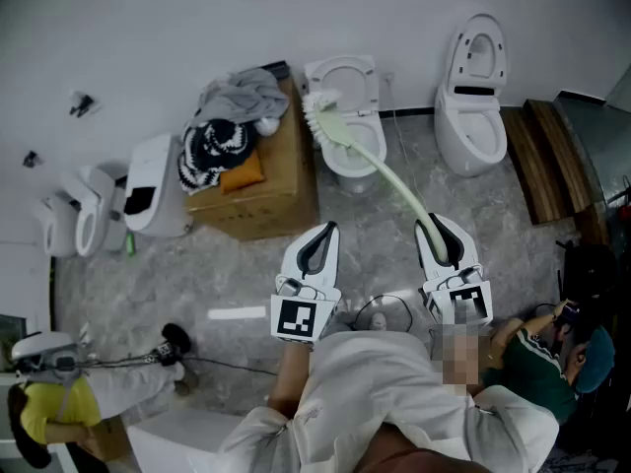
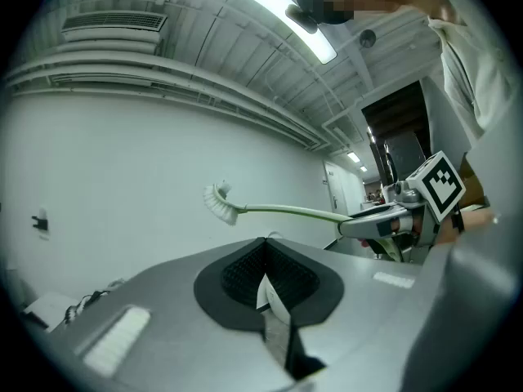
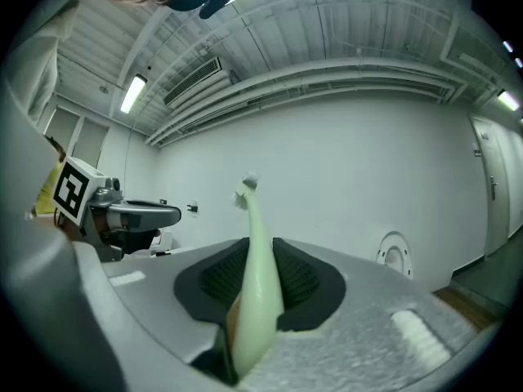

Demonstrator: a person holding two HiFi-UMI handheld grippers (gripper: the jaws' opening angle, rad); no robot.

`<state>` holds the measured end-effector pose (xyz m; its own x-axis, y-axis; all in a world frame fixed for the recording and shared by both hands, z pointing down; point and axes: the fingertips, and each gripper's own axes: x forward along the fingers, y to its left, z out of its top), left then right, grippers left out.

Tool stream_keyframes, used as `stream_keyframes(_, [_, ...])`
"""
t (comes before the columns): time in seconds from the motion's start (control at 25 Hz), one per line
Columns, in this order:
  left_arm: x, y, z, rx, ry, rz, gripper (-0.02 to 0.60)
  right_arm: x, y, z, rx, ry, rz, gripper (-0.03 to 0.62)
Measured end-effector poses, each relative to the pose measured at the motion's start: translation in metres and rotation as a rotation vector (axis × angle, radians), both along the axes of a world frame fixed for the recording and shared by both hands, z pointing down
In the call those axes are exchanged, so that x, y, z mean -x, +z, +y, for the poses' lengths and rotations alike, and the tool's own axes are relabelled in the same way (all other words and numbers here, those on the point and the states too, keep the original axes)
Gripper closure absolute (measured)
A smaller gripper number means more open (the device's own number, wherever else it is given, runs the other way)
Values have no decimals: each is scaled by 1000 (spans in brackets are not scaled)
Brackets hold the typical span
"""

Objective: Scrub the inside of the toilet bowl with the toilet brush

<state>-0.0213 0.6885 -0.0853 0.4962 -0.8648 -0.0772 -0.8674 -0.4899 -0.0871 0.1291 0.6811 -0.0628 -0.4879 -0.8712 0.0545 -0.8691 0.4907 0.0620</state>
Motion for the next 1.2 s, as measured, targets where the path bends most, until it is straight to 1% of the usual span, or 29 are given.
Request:
stream_keyframes(0.32, [-26,4,17,-5,-10,-8,561,-24,10,11,24,12,-16,503])
stream_keyframes(0.52, [-27,22,12,23,-37,-13,563,-32,18,6,41,6,-1,503])
stream_keyframes(0.72, [-27,19,-9,14,-47,-14,561,-31,23,-15,41,5,9,503])
stream_keyframes(0.88, [-31,18,-31,0,-36,-14,563,-30,29,-38,50,7,10,503])
stream_keyframes(1.04, [-29,24,-62,0,-35,-18,561,-25,37,-69,56,14,4,503])
stream_keyframes(1.2, [-16,28,-103,15,-29,-7,561,-14,40,-111,61,26,6,503])
